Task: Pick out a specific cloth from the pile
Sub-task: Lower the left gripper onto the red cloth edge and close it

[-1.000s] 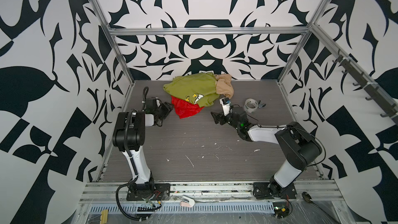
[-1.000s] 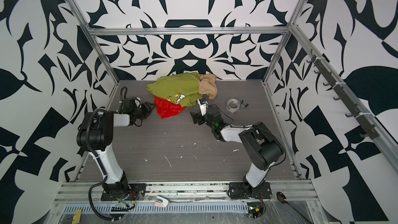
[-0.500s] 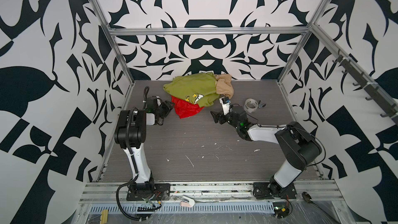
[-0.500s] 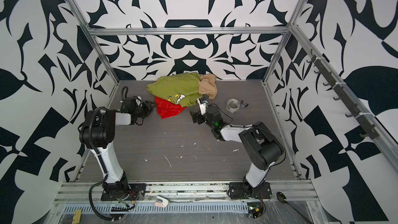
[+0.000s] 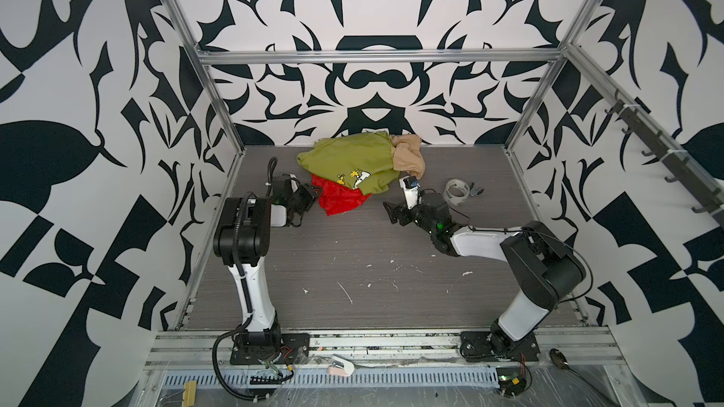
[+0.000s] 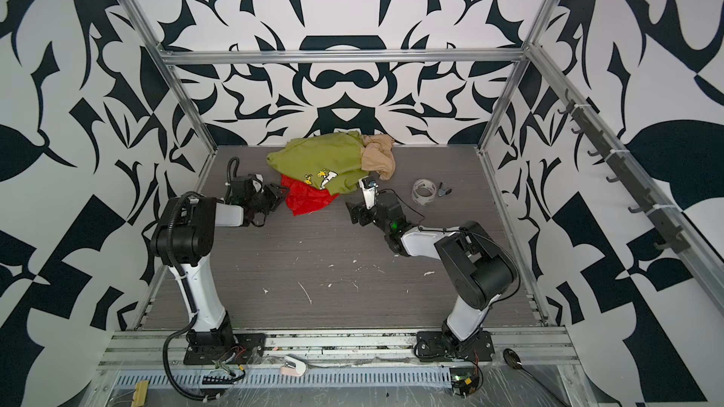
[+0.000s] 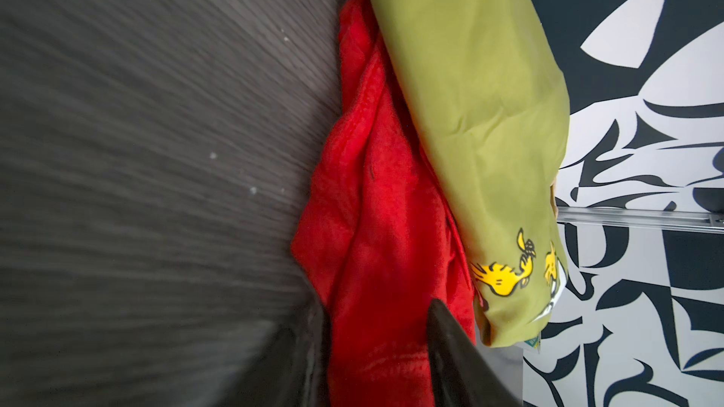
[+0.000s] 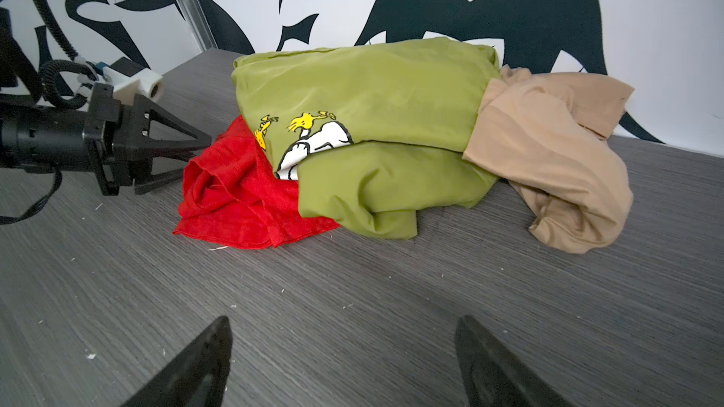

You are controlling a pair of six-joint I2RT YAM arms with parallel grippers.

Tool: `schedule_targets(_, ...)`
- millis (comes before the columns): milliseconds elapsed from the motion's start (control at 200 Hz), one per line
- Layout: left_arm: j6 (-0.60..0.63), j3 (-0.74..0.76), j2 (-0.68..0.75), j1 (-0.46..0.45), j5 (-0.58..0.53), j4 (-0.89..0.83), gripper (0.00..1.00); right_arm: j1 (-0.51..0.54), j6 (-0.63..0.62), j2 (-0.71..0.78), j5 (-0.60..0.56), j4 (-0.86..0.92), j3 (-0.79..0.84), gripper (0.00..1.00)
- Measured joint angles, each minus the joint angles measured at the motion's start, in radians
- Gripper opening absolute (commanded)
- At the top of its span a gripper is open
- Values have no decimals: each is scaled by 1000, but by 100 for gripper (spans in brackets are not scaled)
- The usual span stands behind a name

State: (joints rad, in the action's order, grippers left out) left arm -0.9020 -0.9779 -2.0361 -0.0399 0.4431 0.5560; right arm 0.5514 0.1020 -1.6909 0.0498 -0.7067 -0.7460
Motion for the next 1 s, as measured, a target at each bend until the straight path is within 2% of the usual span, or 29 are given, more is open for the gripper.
schedule_targets(215,-13,-4,-20,-8,6,11,25,0,0,25,-9,6,17,91)
schedule_targets(465,-34,-5,-33,-10,18,25,13,0,-5,70,-20,9,17,91)
schedule_targets(735,-40,-5,-33,-11,25,27,4,0,-10,82,-21,24,17,91)
schedule_targets(1000,-41,-5,-24,-11,26,23,1,0,-19,82,-21,49,17,91)
